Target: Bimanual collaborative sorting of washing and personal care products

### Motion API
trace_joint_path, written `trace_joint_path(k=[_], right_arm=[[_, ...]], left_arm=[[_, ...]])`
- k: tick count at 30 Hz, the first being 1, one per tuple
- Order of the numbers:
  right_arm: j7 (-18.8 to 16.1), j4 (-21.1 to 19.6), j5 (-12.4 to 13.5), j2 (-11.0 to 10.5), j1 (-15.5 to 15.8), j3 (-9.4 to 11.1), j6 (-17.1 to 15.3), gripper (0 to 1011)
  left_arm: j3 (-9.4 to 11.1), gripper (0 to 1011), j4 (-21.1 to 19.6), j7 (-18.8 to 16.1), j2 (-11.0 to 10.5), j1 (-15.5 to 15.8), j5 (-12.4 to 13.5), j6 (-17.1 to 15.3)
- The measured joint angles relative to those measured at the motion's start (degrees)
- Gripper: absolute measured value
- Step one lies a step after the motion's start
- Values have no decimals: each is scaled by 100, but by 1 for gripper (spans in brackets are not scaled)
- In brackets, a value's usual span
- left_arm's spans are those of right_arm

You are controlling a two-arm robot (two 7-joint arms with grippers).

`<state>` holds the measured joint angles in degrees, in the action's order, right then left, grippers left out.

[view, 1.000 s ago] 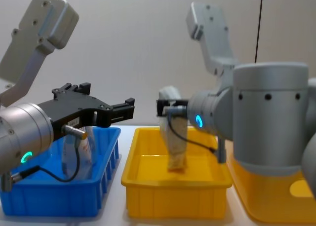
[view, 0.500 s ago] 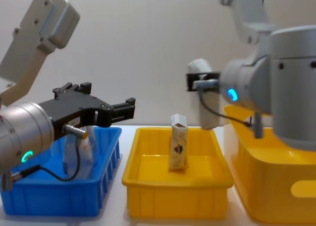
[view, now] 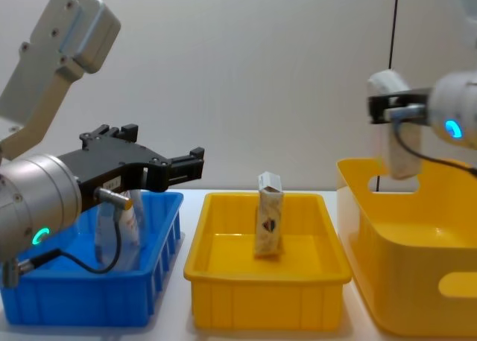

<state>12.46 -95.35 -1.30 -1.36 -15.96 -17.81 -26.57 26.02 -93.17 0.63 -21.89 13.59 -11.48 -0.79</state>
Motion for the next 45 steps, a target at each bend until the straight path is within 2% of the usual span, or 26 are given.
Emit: trace_joint_path(k=[16, 25, 28, 38, 45], right_arm=[[-175, -238, 21, -477, 251, 580, 124, 318], [-346, -241, 95, -605, 328, 746, 310, 563], [-415, -234, 120, -646, 354, 803, 397, 705], [-549, -229, 168, -701, 397, 894, 534, 990], [-593, -226, 187, -720, 412, 926, 582, 1002]], left_arm=[[0, 1001, 0, 0, 0, 0, 0, 0], [0, 1001, 0, 0, 0, 0, 0, 0], [0, 1001, 0, 0, 0, 0, 0, 0], [0, 1002, 0, 0, 0, 0, 0, 0], [0, 1001, 0, 0, 0, 0, 0, 0]])
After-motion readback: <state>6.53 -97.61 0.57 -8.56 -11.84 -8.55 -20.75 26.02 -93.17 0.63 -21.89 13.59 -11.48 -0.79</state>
